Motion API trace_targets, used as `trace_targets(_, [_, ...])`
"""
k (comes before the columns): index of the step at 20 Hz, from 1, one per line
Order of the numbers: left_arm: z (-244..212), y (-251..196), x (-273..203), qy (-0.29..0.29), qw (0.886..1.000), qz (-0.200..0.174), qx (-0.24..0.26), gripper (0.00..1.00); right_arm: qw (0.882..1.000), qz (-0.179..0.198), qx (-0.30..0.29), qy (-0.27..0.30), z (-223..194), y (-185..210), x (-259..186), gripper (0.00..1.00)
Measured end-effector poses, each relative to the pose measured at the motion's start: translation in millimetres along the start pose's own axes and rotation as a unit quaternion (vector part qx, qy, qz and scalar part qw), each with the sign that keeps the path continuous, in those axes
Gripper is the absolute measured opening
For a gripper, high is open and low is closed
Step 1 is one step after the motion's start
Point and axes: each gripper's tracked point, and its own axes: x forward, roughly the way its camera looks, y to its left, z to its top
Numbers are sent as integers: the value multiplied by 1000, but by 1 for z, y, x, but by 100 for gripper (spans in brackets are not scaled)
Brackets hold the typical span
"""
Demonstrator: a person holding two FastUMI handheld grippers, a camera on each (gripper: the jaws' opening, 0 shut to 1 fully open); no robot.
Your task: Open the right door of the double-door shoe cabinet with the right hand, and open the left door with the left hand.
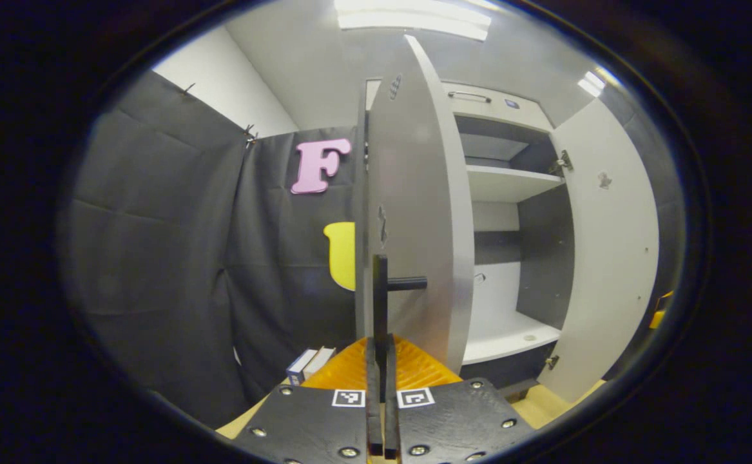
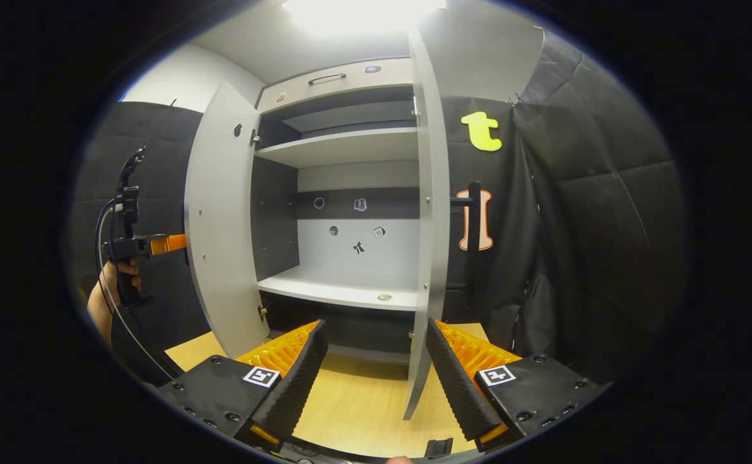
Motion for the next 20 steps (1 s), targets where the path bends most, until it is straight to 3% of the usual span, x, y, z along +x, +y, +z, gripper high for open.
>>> trace_targets(2, [-3,25,-2,2,999,32,9,3,1000,4,1,3,-1,3,3,96])
trace_targets(4, [-3,38,-2,-1,1000,30,7,7,1000,8,2,6,-3,9,8,96])
trace_targets(8, [-4,39,2,-6,1000,12,7,0,1000,13,0,11,-5,22,17,96])
trace_targets(10, [-4,43,2,-11,1000,6,-5,2,1000,12,2,14,-5,28,21,96])
trace_targets(15, [-5,53,-3,-25,1000,1,-5,0,1000,-22,1,-7,2,34,29,96])
trace_targets(16, [-6,54,-7,-25,1000,-5,-9,2,999,-31,-3,-17,5,35,30,92])
trace_targets(17, [-8,54,-10,-24,1000,-9,-15,2,999,-38,-6,-22,8,34,30,96])
trace_targets(20, [-12,60,-35,-21,1000,3,-22,2,999,-36,-11,-36,12,37,25,93])
